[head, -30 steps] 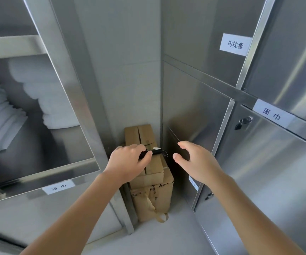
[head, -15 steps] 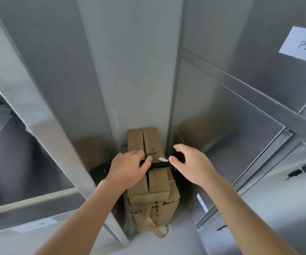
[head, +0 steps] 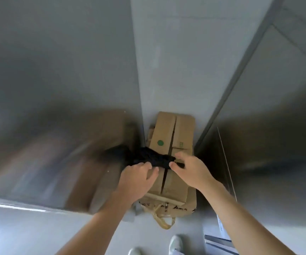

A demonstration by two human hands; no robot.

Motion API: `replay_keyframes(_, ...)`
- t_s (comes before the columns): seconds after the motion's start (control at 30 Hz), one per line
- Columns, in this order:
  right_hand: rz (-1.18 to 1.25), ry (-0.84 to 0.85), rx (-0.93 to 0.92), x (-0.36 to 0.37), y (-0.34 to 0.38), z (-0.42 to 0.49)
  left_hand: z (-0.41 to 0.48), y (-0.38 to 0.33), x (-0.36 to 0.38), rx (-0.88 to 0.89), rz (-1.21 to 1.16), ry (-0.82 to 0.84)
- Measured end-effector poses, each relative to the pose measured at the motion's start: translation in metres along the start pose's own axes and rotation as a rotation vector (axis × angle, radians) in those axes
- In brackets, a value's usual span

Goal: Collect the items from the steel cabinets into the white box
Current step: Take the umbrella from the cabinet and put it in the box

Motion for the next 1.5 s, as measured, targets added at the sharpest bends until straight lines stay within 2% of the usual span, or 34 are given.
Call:
replay_keyframes(0.13, 0.06, 0.069, 0.009, 0.04, -0.016, 0.026, 0.001, 0.025, 0.033, -0.099, 0.002, 0.012)
replay_keyframes(0.23, 0.095, 0.067, -0.029, 0.057, -0.02, 0.046, 0.005, 0.034, 0.046, -0.097, 0.035, -0.035)
replay_keyframes(0.37, 0.02, 0.062, -0.084, 0.086, -0.035, 0.075, 0.011, 0.046, 0.066, -0.124, 0.006, -0.086)
replay_keyframes(0.47, -0.016, 0.119, -0.079, 0.122, -0.053, 0.093, 0.009, 0.051, 0.079, -0.144, -0.014, -0.139)
replay_keyframes(0.63, -0.121, 0.115, -0.137, 0.168, -0.077, 0.106, -0.002, 0.061, 0.111, -0.165, 0.01, 0.044)
replay_keyframes(0.73, -0.162, 0.094, -0.136, 0.176, -0.082, 0.114, -0.003, 0.061, 0.113, -0.164, 0.01, 0.063)
replay_keyframes(0.87, -0.066, 0.083, -0.094, 0.168, -0.085, 0.117, 0.0, 0.061, 0.11, -0.189, -0.029, 0.046)
replay_keyframes(1.0, 0.152, -0.039, 0.023, 0.129, -0.083, 0.099, 0.012, 0.05, 0.09, -0.181, -0.044, -0.023)
replay_keyframes(1.13, 0.313, -0.235, 0.05, 0.046, -0.053, 0.091, 0.056, 0.02, 0.042, -0.098, -0.021, -0.13)
replay_keyframes(1.33, 0.365, -0.452, -0.008, -0.11, 0.008, 0.077, 0.12, -0.048, -0.071, 0.06, -0.011, -0.313)
replay_keyframes(1.5, 0.376, -0.542, -0.059, -0.175, 0.04, 0.051, 0.114, -0.087, -0.137, 0.121, 0.005, -0.429)
Point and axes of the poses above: each hand's wrist, its own z-axis towards the middle knuckle, its own x-axis out of the palm, y = z × x, the point moved 9 cm from there along z, towards the middle knuckle, and after that the axes turned 11 degrees about -y, right-handed, at the moved point
